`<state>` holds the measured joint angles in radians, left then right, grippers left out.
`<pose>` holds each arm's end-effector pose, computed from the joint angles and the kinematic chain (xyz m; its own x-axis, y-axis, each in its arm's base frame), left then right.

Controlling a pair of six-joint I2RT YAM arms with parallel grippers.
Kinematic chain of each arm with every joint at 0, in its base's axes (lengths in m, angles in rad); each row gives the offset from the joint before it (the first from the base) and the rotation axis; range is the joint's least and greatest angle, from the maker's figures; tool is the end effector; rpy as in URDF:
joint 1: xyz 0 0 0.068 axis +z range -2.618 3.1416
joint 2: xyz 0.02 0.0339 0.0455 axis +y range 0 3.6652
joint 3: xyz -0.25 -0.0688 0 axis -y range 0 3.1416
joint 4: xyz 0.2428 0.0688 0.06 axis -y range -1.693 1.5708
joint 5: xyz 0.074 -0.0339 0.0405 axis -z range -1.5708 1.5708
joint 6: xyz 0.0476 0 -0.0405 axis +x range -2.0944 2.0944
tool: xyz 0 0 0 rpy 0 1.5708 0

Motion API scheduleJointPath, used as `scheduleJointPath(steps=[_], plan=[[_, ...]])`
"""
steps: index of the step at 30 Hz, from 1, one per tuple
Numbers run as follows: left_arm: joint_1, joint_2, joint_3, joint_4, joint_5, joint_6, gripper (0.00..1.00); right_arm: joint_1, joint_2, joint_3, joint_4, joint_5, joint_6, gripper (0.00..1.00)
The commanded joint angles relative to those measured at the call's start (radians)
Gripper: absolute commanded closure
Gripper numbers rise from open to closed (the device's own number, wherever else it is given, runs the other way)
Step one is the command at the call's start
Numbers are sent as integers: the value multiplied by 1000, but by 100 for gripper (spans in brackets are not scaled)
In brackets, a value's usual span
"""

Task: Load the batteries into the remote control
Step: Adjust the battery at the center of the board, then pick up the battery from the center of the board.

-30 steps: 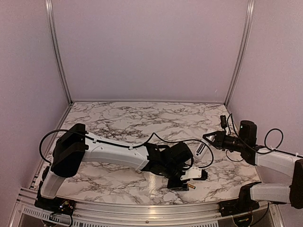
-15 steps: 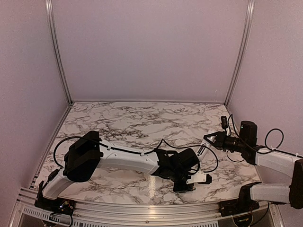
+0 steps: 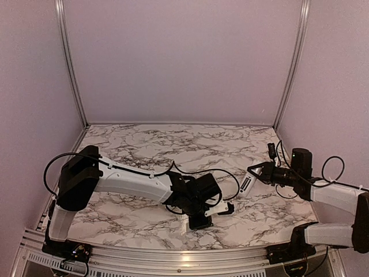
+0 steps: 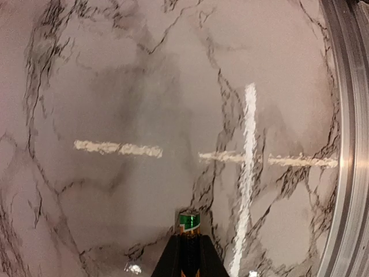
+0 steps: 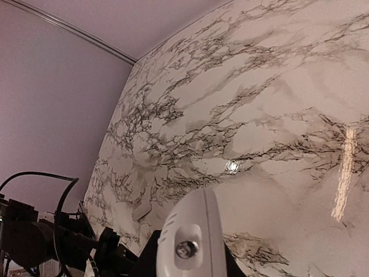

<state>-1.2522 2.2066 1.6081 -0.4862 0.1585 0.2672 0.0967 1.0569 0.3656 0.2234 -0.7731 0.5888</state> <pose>0.1368 -0.4386 0.1204 -0.0134 0.8731 -0.4874 0.9999 0.0091 -0.0113 0.2146 0.0542 0.1739 -0.7562 0.3260 -0.5673 -0.3241 0.5666 0.7576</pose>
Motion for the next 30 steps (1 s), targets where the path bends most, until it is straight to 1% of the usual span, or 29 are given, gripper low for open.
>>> scheduleJointPath(steps=[1,4,8,10,15,20,21,24,26,27,28,30], plan=[[82,-127,-161,-130,-87,-187,100,-6,17,29,13,-26,-14,100],[108,-170,-252,-139,-108,-273,100,-6,28,27,27,-36,-6,100],[117,-166,-280,-176,-124,-333,100,2,39,31,31,-44,-4,100],[117,-152,-271,-206,-129,-346,99,9,41,34,29,-45,-4,100],[117,-107,-218,-300,-148,-357,89,30,58,46,30,-34,-4,100],[117,-76,-147,-397,-151,-365,83,53,83,62,23,-24,-9,100],[116,-70,-136,-413,-177,-366,83,58,88,66,20,-20,-11,100],[116,-52,-110,-454,-184,-365,80,70,104,78,11,-14,-20,100],[116,-46,-103,-464,-187,-361,81,79,114,84,8,-8,-21,100],[116,-46,-101,-463,-188,-361,88,84,119,86,7,-6,-22,100],[116,-49,-101,-456,-187,-361,93,88,125,88,9,-5,-22,100],[119,-66,-108,-426,-169,-360,99,100,133,90,19,-1,-15,100]])
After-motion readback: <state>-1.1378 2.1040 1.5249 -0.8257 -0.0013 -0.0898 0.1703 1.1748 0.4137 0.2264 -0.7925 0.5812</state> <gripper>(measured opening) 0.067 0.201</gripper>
